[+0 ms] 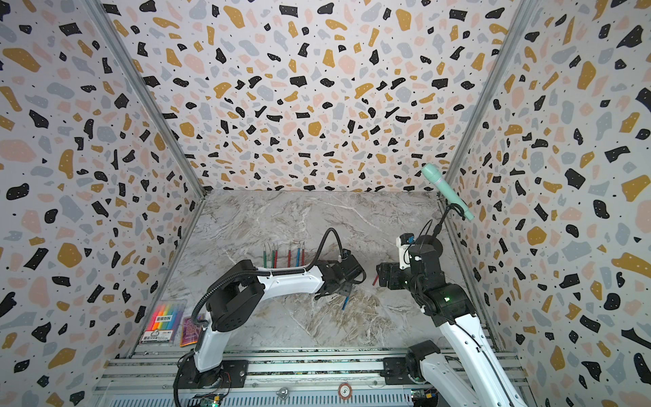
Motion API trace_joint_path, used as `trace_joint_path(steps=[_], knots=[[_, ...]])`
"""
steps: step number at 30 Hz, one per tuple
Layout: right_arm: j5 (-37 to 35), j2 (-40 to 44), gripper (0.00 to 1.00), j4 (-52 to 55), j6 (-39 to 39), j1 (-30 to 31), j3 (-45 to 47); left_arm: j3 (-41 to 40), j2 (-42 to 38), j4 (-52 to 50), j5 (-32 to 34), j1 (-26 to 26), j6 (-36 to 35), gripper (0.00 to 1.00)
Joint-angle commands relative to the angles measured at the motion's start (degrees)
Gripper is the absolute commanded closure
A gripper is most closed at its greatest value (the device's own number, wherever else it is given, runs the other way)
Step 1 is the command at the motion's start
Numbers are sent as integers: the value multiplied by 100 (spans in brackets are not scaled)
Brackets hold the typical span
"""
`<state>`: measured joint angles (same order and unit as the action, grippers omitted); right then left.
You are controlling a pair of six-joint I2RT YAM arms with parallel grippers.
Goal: Remove protective caps from carving knives
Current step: Pick up the carving knife from the center of the board.
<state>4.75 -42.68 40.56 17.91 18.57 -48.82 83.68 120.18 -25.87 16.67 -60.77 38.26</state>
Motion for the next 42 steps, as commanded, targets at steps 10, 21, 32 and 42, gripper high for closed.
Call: trace_joint_path(steps=[10, 21, 32, 42], knots=[[4, 128, 13, -125, 52, 58, 65, 416, 385, -109, -202, 30, -103, 59], [8, 178, 13, -152, 54, 68, 95, 593, 627, -366, -220, 30, -163, 72], [-9, 199, 13, -153, 59, 66, 100, 561, 788, -393, -254, 30, -218, 84], [-19, 172, 13, -153, 71, 68, 114, 459, 698, -445, -116, 36, -319, 99]])
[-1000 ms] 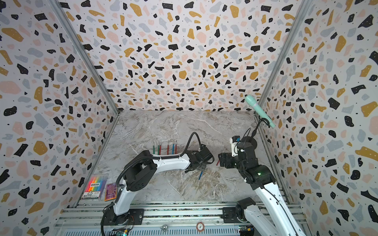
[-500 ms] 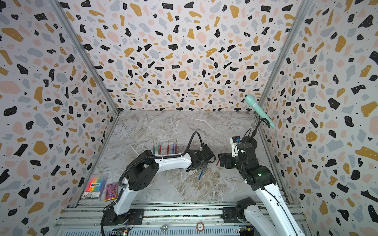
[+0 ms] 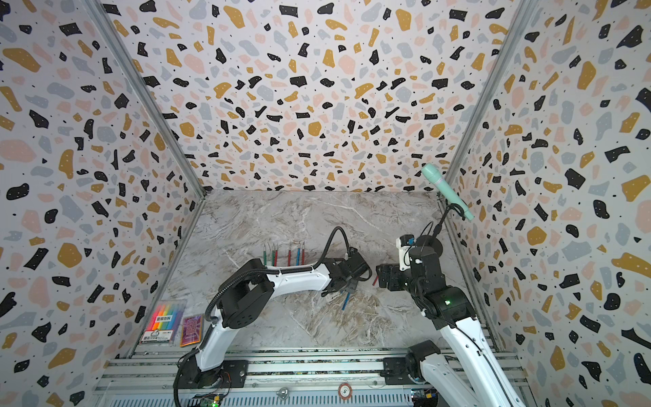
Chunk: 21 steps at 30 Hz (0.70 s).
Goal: Remove protective caps from carving knives
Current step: Pick up the carving knife from the center of the board.
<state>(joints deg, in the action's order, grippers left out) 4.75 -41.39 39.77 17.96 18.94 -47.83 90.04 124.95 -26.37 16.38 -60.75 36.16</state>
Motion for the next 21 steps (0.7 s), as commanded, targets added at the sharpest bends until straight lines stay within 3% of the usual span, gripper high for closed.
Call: trace_joint_path(steps=[1, 12, 21], knots=[[-21, 43, 13, -75, 71, 31, 12, -176, 194, -394, -80, 37, -117, 100], [-2, -3, 13, -55, 76, 31, -39, -310, -833, -235, 61, 77, -261, 100], [397, -577, 13, 314, 377, 20, -707, -1686, -2520, 1181, -731, 72, -522, 100]])
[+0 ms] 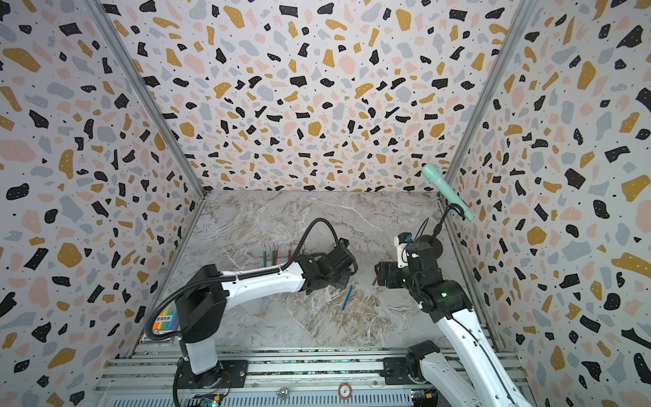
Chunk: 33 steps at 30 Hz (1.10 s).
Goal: Remove protective caps from carving knives
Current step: Pick up the carving knife from the center of the board, then remove the protective sleeve from the carving knife.
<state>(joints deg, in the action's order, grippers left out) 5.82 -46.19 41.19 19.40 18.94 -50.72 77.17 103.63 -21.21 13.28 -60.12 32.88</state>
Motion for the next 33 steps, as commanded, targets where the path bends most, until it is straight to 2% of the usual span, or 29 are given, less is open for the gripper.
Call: trace_joint_path(steps=[1, 7, 13, 21, 26, 31, 33], knots=[[472, -148, 13, 145, 328, 20, -481, -584, -543, 867, -536, 9, -178, 100], [1804, -331, 21, -762, 1034, 31, -314, -1613, -1325, 1918, -1262, 0, 107, 100], [2369, -366, 29, -1685, 1694, 77, 298, -2445, -1994, 2962, -1264, -53, 392, 100], [1985, -458, 30, -2520, 1980, 735, 791, -2843, -2229, 3799, -1714, -88, 443, 100], [1868, -429, 31, -2904, 2024, 768, 960, -3054, -2339, 4039, -1815, -101, 460, 100], [2054, -546, 41, -3196, 2107, 769, 1123, -3214, -2551, 4194, -1736, -123, 535, 100], [2145, -549, 42, -3354, 2184, 773, 1207, -3251, -2626, 4229, -1695, -123, 550, 100]])
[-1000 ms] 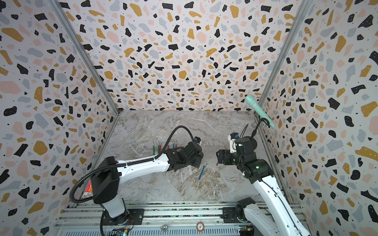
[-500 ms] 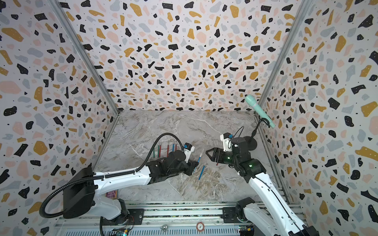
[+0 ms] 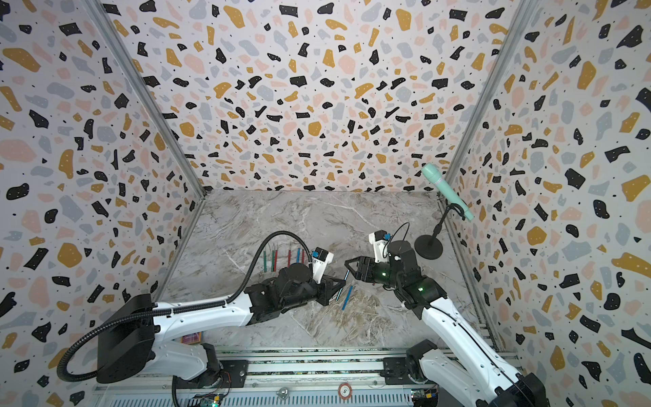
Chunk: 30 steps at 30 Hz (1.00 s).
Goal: Remove protective caps from carving knives
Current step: Remove the protective sleeve from the carving knife.
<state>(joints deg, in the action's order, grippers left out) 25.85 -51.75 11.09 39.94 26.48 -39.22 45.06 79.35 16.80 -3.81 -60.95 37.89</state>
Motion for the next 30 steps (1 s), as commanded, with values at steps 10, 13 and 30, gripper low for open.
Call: trace_joint_path(steps=[10, 13, 30], knots=[[190, 200, 59, -786, 202, 68, 202, -85, -168, 546, -119, -91, 104, 100], [235, 191, 67, -874, 224, 85, 213, -41, -129, 492, -103, -128, 86, 100], [105, 377, 100, -698, 216, 96, 284, 400, 368, 278, -560, -137, -53, 63]])
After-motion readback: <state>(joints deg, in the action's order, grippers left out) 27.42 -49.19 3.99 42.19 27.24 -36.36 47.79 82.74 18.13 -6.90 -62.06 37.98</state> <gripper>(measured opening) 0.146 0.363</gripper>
